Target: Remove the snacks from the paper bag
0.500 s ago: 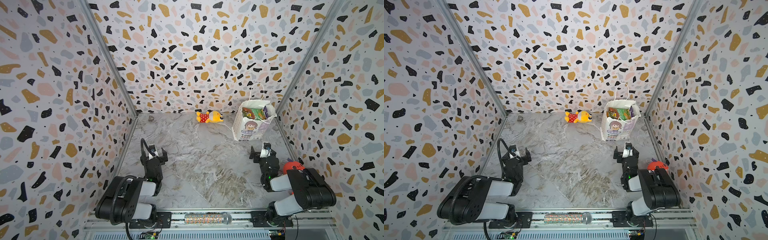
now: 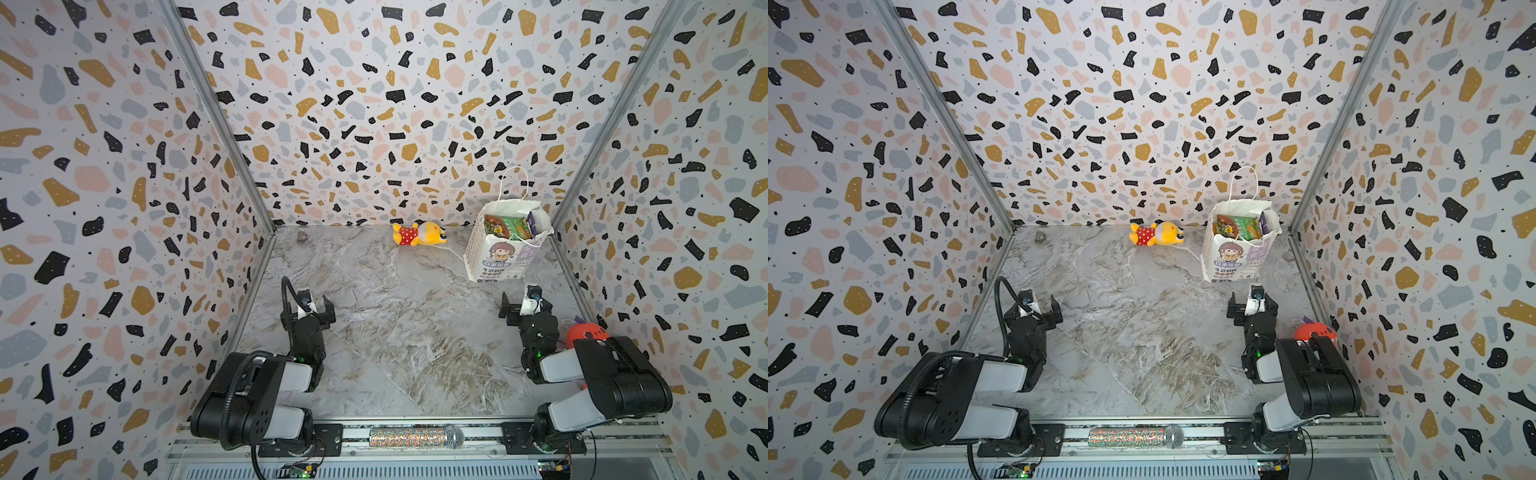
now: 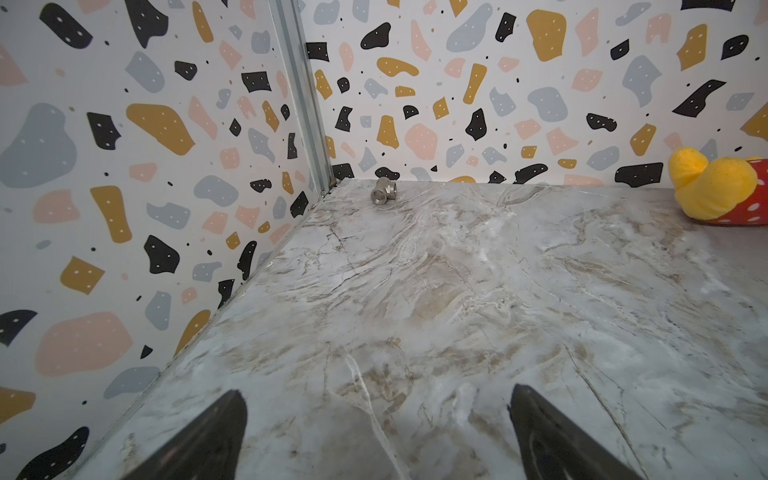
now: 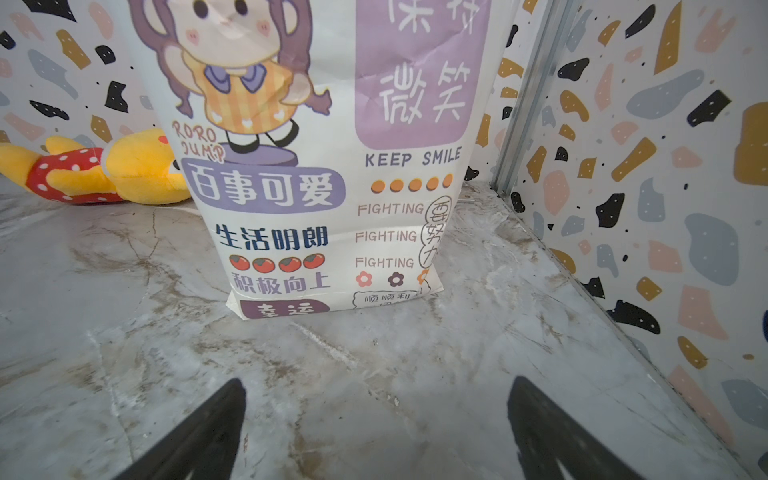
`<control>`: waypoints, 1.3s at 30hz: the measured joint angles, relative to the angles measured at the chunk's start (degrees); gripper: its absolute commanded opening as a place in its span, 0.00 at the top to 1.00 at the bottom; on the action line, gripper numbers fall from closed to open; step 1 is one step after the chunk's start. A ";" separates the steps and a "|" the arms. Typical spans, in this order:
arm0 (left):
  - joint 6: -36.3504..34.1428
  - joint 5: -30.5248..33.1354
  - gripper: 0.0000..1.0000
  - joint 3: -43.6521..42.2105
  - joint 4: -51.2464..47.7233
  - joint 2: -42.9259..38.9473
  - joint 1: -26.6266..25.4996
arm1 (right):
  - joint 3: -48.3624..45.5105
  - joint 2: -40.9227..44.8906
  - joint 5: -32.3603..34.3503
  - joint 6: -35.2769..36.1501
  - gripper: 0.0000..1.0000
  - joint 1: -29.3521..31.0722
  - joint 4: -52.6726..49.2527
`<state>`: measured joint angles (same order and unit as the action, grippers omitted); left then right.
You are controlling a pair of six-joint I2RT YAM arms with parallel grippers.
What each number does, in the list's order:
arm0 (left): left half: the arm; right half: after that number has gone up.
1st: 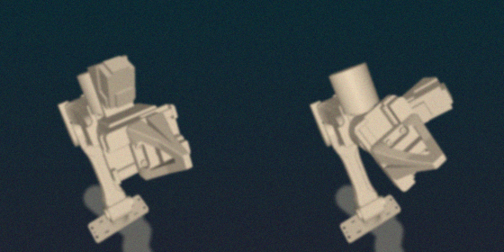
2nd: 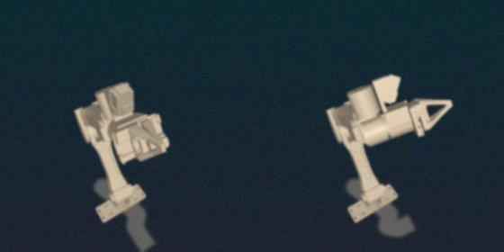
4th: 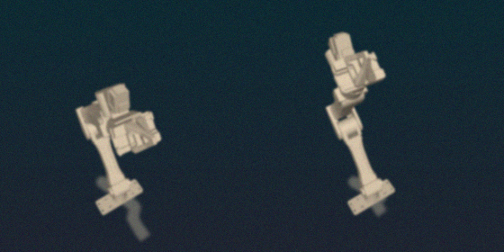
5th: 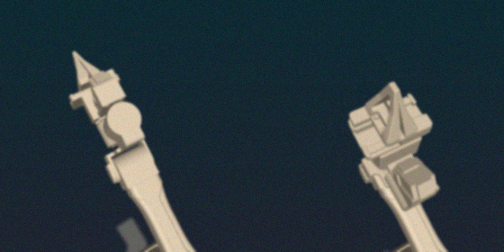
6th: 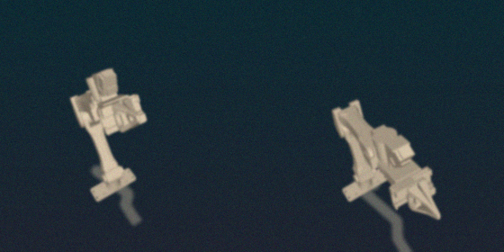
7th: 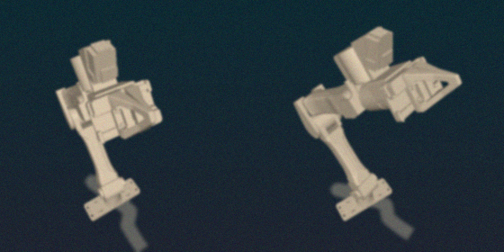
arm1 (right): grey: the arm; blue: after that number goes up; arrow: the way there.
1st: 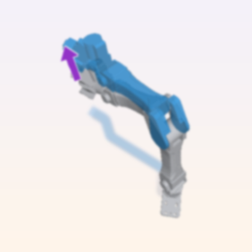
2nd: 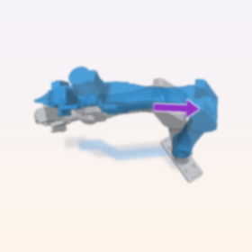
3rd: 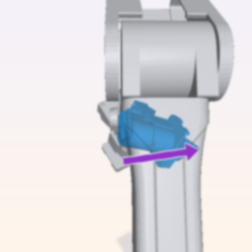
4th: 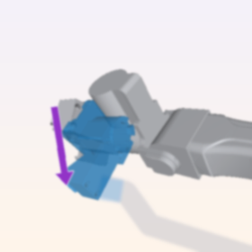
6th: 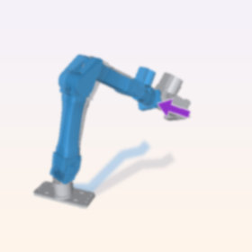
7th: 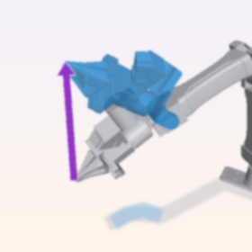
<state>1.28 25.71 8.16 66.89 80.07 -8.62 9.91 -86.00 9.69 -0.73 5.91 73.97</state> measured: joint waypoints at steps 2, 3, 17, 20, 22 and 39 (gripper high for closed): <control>0.00 0.00 0.01 0.04 0.02 0.00 0.00 | 0.00 0.00 0.00 0.00 0.01 0.00 0.00; 0.00 0.00 0.00 0.04 -0.02 0.00 0.00 | 0.00 0.00 0.00 0.00 0.01 0.00 0.02; 0.00 0.00 0.01 0.04 0.00 0.00 0.00 | 0.00 0.00 0.00 0.00 0.01 0.00 0.00; 0.00 0.00 0.00 0.04 0.00 -0.02 0.00 | 0.00 0.00 0.00 0.00 0.01 0.00 0.02; -0.02 0.00 0.00 0.02 0.07 -0.07 0.00 | 0.00 0.07 1.22 0.15 0.01 0.59 0.07; 8.31 -1.16 0.53 21.73 -27.12 -33.73 -9.18 | 24.11 32.48 3.02 -17.11 0.36 7.85 -34.16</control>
<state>9.58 24.56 29.89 39.77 46.35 -17.80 34.02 -53.52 12.71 -17.85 13.76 39.81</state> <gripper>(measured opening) 0.503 0.684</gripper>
